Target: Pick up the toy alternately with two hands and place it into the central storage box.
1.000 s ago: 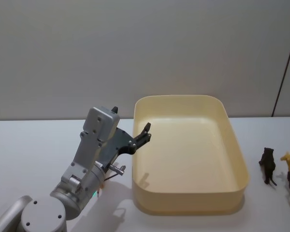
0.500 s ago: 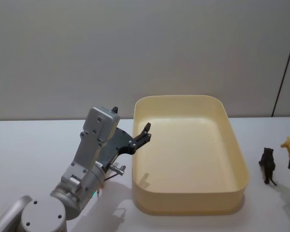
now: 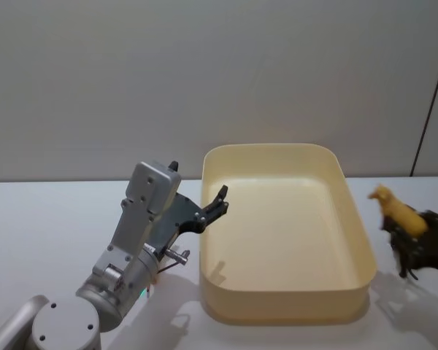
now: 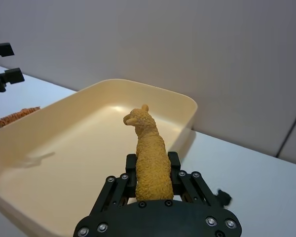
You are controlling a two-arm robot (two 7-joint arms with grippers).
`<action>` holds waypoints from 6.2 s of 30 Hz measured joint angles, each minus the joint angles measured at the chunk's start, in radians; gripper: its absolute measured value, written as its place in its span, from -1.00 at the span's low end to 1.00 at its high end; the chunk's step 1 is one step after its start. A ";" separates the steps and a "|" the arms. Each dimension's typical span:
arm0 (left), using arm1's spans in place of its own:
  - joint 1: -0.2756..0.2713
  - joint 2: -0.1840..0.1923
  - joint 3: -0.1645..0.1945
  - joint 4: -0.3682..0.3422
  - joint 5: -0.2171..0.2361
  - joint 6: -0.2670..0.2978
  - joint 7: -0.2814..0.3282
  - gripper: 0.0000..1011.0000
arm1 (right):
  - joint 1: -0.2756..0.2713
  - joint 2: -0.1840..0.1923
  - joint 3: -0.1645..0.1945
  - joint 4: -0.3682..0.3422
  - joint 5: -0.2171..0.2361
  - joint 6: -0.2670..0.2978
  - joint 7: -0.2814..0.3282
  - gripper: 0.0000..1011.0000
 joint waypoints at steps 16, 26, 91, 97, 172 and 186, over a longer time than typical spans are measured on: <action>0.000 0.000 0.000 0.000 0.000 0.000 0.000 0.98 | 0.239 -0.148 -0.112 0.192 -0.124 0.079 0.097 0.14; 0.000 0.000 0.000 0.000 0.000 0.000 0.000 0.98 | 0.273 -0.163 -0.126 0.219 -0.139 0.087 0.107 0.75; 0.000 0.000 0.000 0.000 0.000 0.000 0.000 0.98 | 0.083 -0.042 -0.026 0.196 -0.057 0.125 -0.127 0.98; 0.000 0.000 0.000 0.000 0.000 0.000 0.000 0.98 | 0.106 -0.062 -0.042 0.228 -0.080 0.119 -0.136 0.98; 0.000 0.000 0.000 0.000 0.000 0.000 0.000 0.98 | 0.297 -0.148 -0.105 0.230 -0.088 0.059 0.073 -0.13; 0.000 0.000 0.000 0.000 0.000 0.000 0.000 0.98 | 0.347 -0.182 -0.132 0.274 -0.108 0.067 0.105 0.76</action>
